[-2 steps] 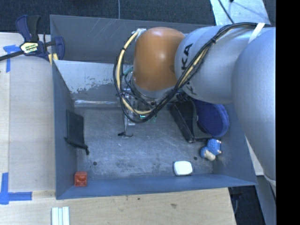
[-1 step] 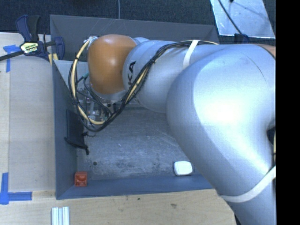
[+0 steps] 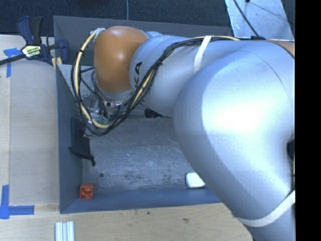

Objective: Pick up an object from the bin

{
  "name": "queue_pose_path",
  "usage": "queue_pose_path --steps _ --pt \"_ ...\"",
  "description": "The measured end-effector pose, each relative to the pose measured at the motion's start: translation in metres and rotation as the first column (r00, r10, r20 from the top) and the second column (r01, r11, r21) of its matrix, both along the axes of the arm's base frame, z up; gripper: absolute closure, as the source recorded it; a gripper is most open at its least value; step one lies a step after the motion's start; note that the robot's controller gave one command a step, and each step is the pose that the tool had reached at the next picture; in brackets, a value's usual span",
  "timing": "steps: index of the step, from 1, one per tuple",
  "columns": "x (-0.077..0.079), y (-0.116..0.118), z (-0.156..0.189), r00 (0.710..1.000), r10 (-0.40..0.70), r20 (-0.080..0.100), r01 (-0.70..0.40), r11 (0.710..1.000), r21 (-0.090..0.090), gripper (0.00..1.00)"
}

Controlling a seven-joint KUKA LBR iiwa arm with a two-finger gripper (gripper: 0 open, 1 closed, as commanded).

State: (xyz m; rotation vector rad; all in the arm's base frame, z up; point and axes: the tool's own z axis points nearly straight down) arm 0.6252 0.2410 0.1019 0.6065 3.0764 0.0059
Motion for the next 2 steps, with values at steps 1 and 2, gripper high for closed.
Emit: queue_pose_path --steps 1,2 --pt "-0.002 -0.003 0.001 0.93 -0.368 -0.002 0.368 0.93 0.0 0.0" --pt "-0.012 0.001 -0.033 0.68 -0.733 -0.008 0.733 0.68 -0.007 0.0"
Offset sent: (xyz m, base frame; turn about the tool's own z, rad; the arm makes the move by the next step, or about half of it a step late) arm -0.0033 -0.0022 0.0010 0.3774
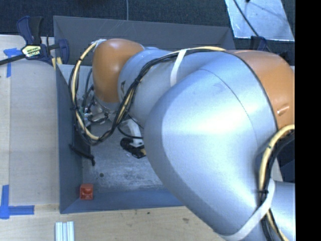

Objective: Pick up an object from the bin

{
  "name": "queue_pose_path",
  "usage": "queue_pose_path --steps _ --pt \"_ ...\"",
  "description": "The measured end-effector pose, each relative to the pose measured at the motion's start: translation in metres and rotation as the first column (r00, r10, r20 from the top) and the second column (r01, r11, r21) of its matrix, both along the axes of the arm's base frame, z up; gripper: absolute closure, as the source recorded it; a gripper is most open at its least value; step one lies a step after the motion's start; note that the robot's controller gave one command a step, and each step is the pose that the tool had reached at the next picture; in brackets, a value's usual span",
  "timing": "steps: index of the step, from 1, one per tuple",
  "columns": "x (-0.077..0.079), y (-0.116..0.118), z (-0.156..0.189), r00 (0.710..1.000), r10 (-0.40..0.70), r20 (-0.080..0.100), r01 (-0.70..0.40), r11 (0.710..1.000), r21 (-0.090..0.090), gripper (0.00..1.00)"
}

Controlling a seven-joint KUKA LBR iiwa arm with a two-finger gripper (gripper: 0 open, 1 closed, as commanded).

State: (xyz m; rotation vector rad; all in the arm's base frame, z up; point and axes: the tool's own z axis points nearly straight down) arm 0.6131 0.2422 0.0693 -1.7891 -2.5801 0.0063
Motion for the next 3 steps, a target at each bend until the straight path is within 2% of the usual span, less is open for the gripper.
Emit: queue_pose_path --steps 1,2,3 --pt "0.011 -0.005 0.0 0.803 -0.595 0.004 0.595 0.803 0.002 0.0" --pt "0.011 -0.004 0.001 0.805 -0.593 0.004 0.593 0.805 0.0 1.0" --pt "0.013 -0.005 0.059 0.807 -0.59 0.007 0.59 0.807 0.007 1.0"
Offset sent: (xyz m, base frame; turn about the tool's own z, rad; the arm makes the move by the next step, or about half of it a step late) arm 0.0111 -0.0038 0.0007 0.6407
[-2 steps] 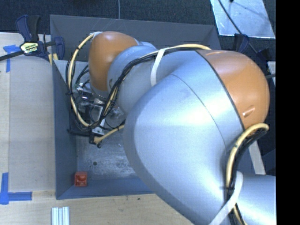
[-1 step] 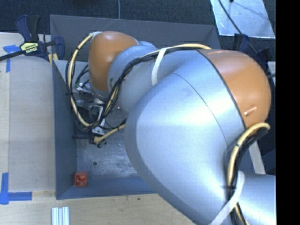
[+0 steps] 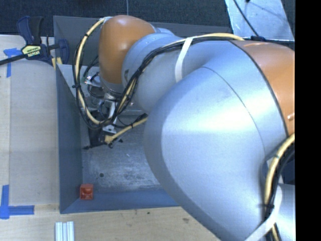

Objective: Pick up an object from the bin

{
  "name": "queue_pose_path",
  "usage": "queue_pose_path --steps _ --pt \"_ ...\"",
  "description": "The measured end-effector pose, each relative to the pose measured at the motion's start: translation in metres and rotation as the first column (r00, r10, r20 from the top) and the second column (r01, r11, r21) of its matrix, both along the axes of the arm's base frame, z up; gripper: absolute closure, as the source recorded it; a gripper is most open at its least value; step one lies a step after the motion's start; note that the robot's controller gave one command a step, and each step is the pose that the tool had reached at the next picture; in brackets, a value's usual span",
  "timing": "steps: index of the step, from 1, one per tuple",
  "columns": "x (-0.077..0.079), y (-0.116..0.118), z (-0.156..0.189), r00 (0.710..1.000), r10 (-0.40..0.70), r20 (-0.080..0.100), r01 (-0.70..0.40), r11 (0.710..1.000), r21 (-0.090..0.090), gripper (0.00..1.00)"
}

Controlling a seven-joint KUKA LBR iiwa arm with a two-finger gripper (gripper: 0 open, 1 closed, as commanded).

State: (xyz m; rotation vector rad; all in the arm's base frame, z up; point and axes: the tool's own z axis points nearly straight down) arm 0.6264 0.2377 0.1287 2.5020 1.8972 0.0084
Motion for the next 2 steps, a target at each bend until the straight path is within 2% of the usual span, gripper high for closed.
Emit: queue_pose_path --steps 1,2 --pt "0.0 0.0 0.001 1.0 0.005 -0.004 -0.005 1.0 -0.003 1.0" --pt "0.002 0.0 0.074 1.0 0.01 0.001 -0.01 1.0 0.001 1.0"
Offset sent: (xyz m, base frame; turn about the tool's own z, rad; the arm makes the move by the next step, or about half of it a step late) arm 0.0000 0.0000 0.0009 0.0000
